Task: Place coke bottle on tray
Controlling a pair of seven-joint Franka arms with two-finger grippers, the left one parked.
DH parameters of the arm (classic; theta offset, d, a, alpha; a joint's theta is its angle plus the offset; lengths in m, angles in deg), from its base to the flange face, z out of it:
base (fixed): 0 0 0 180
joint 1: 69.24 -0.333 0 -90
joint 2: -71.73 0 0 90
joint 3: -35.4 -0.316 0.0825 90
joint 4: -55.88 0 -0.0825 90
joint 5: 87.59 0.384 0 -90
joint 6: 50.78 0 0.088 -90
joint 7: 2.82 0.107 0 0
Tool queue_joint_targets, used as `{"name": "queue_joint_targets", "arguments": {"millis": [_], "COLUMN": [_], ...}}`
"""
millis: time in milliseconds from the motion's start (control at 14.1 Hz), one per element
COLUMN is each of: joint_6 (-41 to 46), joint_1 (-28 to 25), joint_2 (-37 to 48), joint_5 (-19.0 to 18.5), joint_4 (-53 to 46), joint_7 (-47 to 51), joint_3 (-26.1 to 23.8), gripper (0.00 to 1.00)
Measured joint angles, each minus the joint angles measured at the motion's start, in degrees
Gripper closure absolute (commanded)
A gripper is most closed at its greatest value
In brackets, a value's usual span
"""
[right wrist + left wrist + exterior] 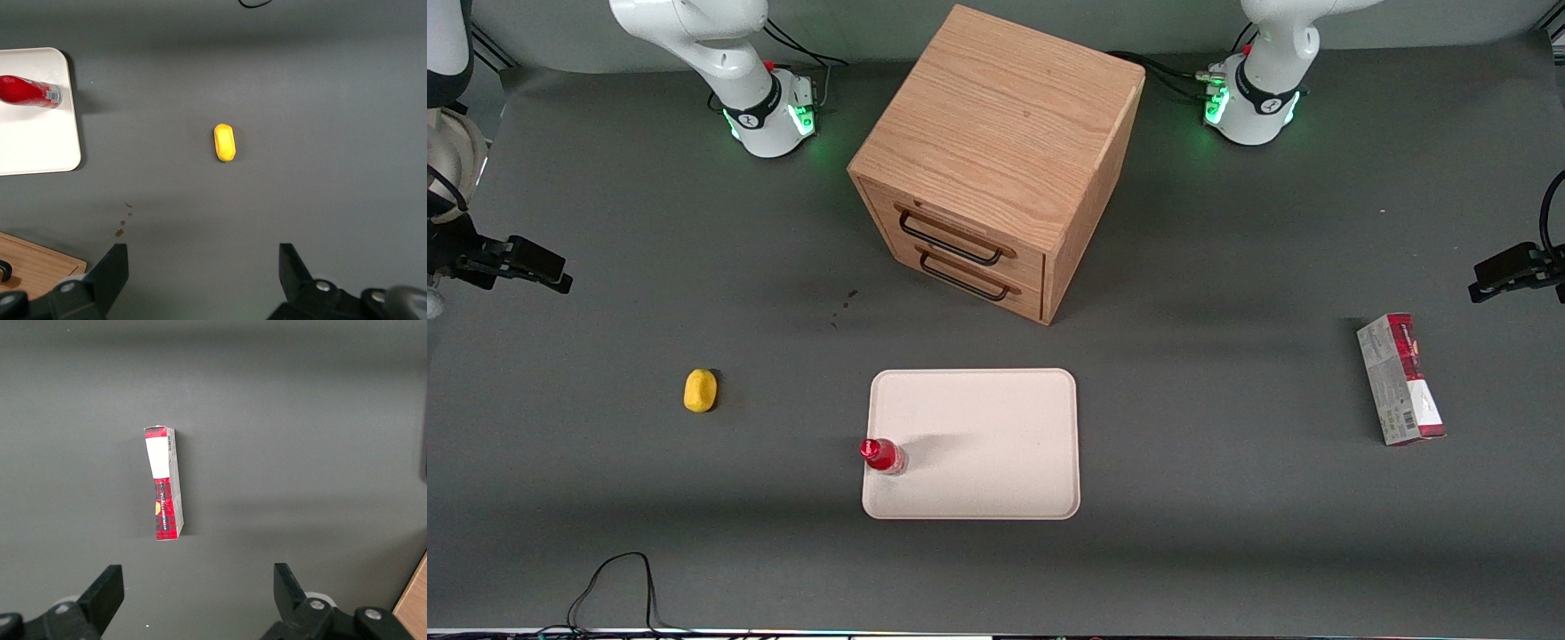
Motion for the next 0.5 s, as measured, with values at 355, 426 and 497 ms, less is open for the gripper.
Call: {"name": "queue_joint_targets", "arguments": {"millis": [355,426,497], "joint_6": [0.0,0.0,0.1], "joint_1": [0.0,0.0,0.0], "joint_2": [0.0,0.0,0.0], "joint_5": [0.0,0.0,0.0], "joint_4": [0.0,0.0,0.0], "joint_7": [0.0,0.0,0.0], "joint_3": [0.5,0.5,0.5], "gripper": [0.00,0.00,0.00]}}
